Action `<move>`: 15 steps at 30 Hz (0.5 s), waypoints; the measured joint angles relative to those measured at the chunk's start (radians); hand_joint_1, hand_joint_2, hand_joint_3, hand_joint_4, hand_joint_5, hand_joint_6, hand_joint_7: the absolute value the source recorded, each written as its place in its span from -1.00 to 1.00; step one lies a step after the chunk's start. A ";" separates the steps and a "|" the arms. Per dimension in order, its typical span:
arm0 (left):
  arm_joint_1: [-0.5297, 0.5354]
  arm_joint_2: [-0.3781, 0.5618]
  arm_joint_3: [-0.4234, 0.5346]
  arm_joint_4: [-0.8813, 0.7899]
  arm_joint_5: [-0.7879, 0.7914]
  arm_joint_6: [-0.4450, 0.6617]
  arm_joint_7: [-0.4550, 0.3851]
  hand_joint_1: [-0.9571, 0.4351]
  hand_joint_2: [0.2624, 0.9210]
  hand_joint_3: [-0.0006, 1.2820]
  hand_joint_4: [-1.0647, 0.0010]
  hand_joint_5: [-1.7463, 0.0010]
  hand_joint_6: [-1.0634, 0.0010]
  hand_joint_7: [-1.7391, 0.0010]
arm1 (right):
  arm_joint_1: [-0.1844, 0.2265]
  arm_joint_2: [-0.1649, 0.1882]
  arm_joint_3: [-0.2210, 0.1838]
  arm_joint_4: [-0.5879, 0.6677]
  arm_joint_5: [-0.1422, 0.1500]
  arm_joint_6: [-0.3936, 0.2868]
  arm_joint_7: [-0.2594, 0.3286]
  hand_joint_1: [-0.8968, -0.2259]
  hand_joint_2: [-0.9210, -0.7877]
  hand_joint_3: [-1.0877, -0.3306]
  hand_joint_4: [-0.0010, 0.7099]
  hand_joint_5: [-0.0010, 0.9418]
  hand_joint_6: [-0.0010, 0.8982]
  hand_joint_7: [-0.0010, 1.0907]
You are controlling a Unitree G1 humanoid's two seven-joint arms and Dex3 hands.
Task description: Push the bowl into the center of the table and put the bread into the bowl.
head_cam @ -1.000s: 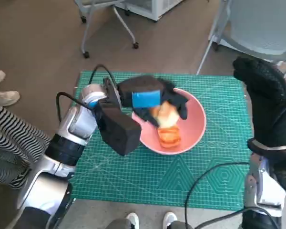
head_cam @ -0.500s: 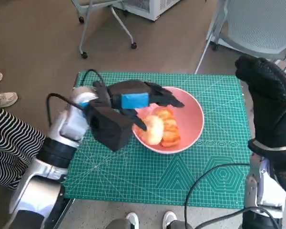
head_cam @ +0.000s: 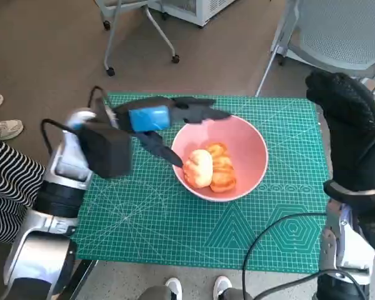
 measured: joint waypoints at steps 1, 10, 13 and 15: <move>0.002 0.000 0.012 -0.001 -0.014 0.005 -0.003 -0.33 0.89 -0.97 0.90 0.99 0.63 0.97 | -0.003 0.000 0.000 0.000 0.000 0.000 0.000 -0.37 -1.00 0.00 -0.52 -1.00 -0.90 0.06; 0.041 -0.071 0.158 -0.055 -0.216 0.020 0.035 -0.51 0.99 -0.81 0.91 1.00 0.61 0.95 | -0.046 0.000 0.006 0.001 -0.001 0.002 0.000 -0.35 -1.00 0.05 -0.51 -0.99 -0.88 0.08; 0.063 -0.127 0.197 -0.105 -0.282 0.026 0.084 -0.58 0.98 -0.62 0.91 0.99 0.84 0.64 | -0.069 0.000 0.011 0.003 -0.002 0.008 0.000 -0.38 -1.00 0.08 -0.51 -0.99 -0.86 0.08; 0.085 -0.172 0.218 -0.150 -0.319 0.030 0.132 -0.60 0.99 -0.53 0.89 0.98 0.92 0.51 | -0.084 0.000 0.017 0.004 -0.004 0.009 0.000 -0.39 -1.00 0.09 -0.51 -0.99 -0.86 0.08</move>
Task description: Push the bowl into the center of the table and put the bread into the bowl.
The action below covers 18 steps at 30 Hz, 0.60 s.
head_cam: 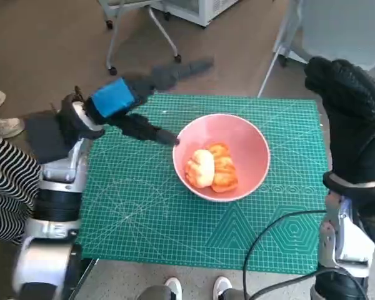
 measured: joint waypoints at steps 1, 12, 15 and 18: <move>0.012 -0.027 0.010 -0.020 -0.017 0.001 0.025 -0.61 0.99 -0.48 0.89 0.98 0.95 0.46 | -0.007 0.000 0.003 0.001 -0.001 0.000 0.000 -0.40 -1.00 0.10 -0.50 -0.99 -0.86 0.08; 0.119 -0.192 0.035 -0.092 -0.083 0.001 0.152 -0.59 1.00 -0.35 0.89 0.96 1.00 0.48 | -0.052 0.001 0.028 0.035 -0.006 0.002 0.000 -0.47 -1.00 0.12 -0.49 -0.99 -0.85 0.08; 0.132 -0.192 0.042 -0.087 -0.080 -0.004 0.153 -0.59 1.00 -0.32 0.92 0.97 1.00 0.60 | -0.052 -0.004 0.026 0.049 -0.013 -0.007 0.000 -0.47 -1.00 0.12 -0.49 -0.99 -0.85 0.08; 0.140 -0.193 0.048 -0.081 -0.079 -0.019 0.162 -0.61 1.00 -0.31 0.94 0.98 1.00 0.67 | -0.052 -0.010 0.026 0.060 -0.022 -0.015 0.001 -0.47 -1.00 0.12 -0.48 -0.99 -0.85 0.08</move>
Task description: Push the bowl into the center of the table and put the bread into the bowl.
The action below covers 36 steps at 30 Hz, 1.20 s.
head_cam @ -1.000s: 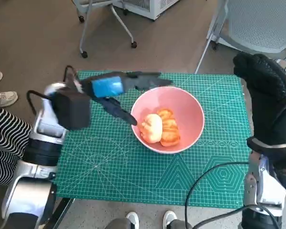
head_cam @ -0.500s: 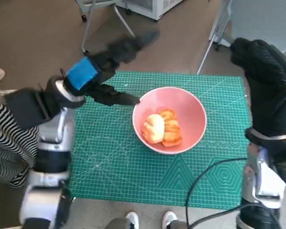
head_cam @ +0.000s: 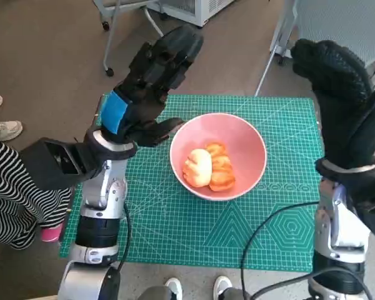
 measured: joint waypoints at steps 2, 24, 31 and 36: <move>0.004 -0.005 0.006 0.007 0.000 -0.015 0.005 -0.62 1.00 -0.31 0.95 0.98 1.00 0.70 | 0.000 -0.001 -0.001 0.009 -0.003 -0.009 0.001 -0.45 -1.00 0.11 -0.48 -0.99 -0.85 0.08; 0.000 -0.038 0.025 0.134 0.000 -0.160 -0.040 -0.60 1.00 -0.31 0.96 0.99 1.00 0.68 | -0.001 0.009 0.003 0.121 -0.057 -0.149 0.003 -0.44 -1.00 0.08 -0.48 -0.99 -0.88 0.08; -0.019 -0.035 0.029 0.177 -0.008 -0.191 -0.089 -0.57 1.00 -0.32 0.98 0.99 1.00 0.65 | -0.002 0.009 0.002 0.163 -0.056 -0.195 0.003 -0.43 -1.00 0.07 -0.48 -0.99 -0.90 0.07; -0.030 -0.031 0.031 0.194 -0.002 -0.221 -0.092 -0.59 1.00 -0.30 0.96 0.98 1.00 0.62 | -0.003 0.009 0.002 0.189 -0.056 -0.227 0.003 -0.43 -1.00 0.06 -0.47 -0.99 -0.91 0.06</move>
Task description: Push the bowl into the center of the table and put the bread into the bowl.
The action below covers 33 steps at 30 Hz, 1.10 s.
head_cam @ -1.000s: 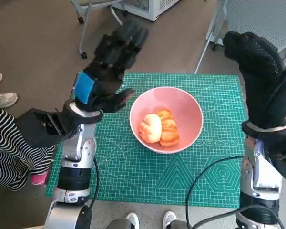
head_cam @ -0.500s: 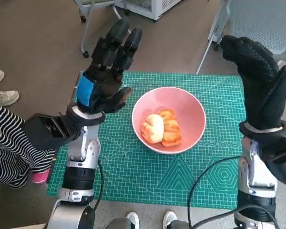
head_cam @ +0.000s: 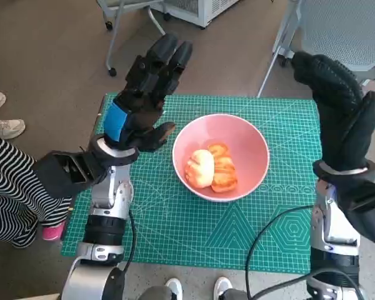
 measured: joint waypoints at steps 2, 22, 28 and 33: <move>0.000 0.001 0.000 0.001 0.006 -0.005 0.005 -0.61 1.00 -0.29 0.94 0.98 1.00 0.62 | 0.000 0.000 -0.001 0.010 0.000 -0.010 0.000 -0.43 -1.00 0.06 -0.45 -0.98 -0.91 0.06; 0.004 -0.008 -0.005 0.001 0.024 -0.008 0.023 -0.63 1.00 -0.24 0.93 0.97 1.00 0.66 | 0.000 0.002 0.000 0.043 -0.001 -0.048 0.000 -0.41 -1.00 0.07 -0.41 -0.98 -0.88 0.06; 0.016 -0.010 -0.005 0.001 0.023 -0.008 0.023 -0.63 1.00 -0.24 0.93 0.96 1.00 0.66 | 0.000 0.002 0.000 0.043 -0.002 -0.048 -0.001 -0.42 -1.00 0.07 -0.41 -0.98 -0.87 0.05; 0.029 -0.012 -0.006 -0.004 0.022 -0.008 0.023 -0.63 1.00 -0.23 0.93 0.96 1.00 0.69 | 0.000 0.003 0.001 0.041 -0.002 -0.048 -0.001 -0.42 -1.00 0.08 -0.40 -0.97 -0.87 0.05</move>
